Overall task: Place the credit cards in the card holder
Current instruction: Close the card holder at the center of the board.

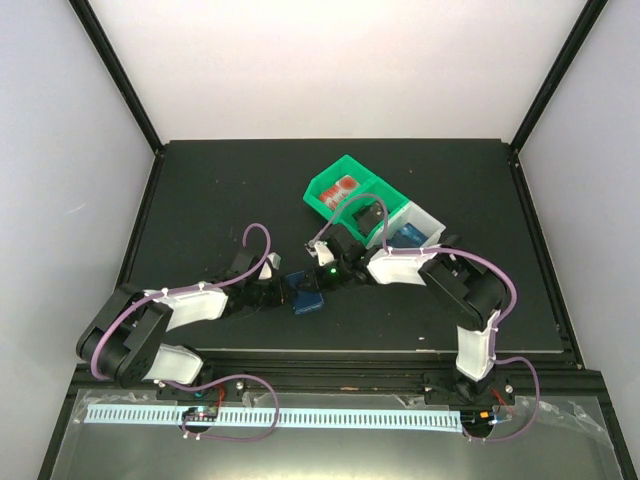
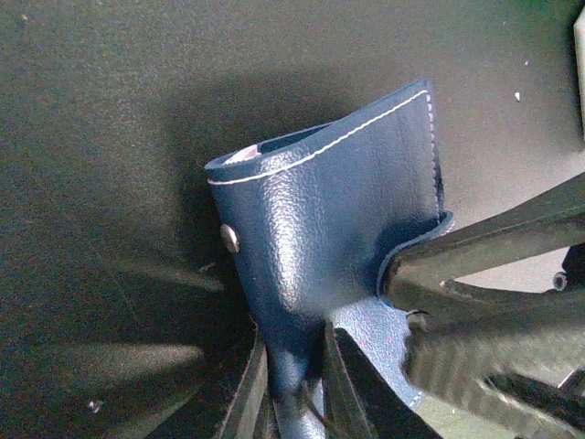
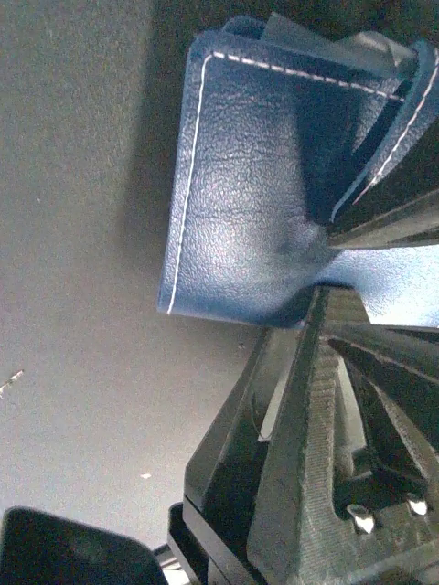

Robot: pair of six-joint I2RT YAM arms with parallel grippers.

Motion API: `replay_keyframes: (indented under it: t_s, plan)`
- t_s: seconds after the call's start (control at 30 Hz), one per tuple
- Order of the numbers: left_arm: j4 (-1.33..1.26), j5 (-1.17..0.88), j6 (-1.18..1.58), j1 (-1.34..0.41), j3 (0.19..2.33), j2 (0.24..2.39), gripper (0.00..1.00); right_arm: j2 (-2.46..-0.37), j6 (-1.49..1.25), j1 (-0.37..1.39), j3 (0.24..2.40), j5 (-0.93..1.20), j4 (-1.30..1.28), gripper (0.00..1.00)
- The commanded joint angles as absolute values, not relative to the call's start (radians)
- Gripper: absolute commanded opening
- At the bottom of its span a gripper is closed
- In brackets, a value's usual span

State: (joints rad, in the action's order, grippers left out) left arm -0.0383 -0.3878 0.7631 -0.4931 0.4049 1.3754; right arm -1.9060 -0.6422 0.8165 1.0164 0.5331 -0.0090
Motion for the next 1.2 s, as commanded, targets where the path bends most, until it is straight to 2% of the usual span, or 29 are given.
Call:
replay_keyframes:
  t_s: [0.0, 0.2, 0.5, 0.87, 1.17]
  plan:
    - [0.09, -0.341, 0.747, -0.5, 0.382, 1.393, 0.18, -1.862, -0.684, 0.804, 1.027, 0.534, -0.017, 0.3]
    - [0.111, -0.335, 0.744, -0.5, 0.392, 1.374, 0.19, -1.792, -0.697, 0.797, 1.016, 0.526, 0.014, 0.33]
    - [0.124, -0.331, 0.742, -0.499, 0.396, 1.363, 0.24, -1.821, -0.613, 0.805, 1.053, 0.386, -0.155, 0.23]
    - [0.119, -0.331, 0.739, -0.499, 0.404, 1.382, 0.2, -1.87, -0.506, 0.866, 1.145, 0.231, -0.325, 0.23]
    - [0.11, -0.336, 0.741, -0.5, 0.403, 1.391, 0.19, -1.901, -0.502, 0.886, 1.169, 0.237, -0.344, 0.15]
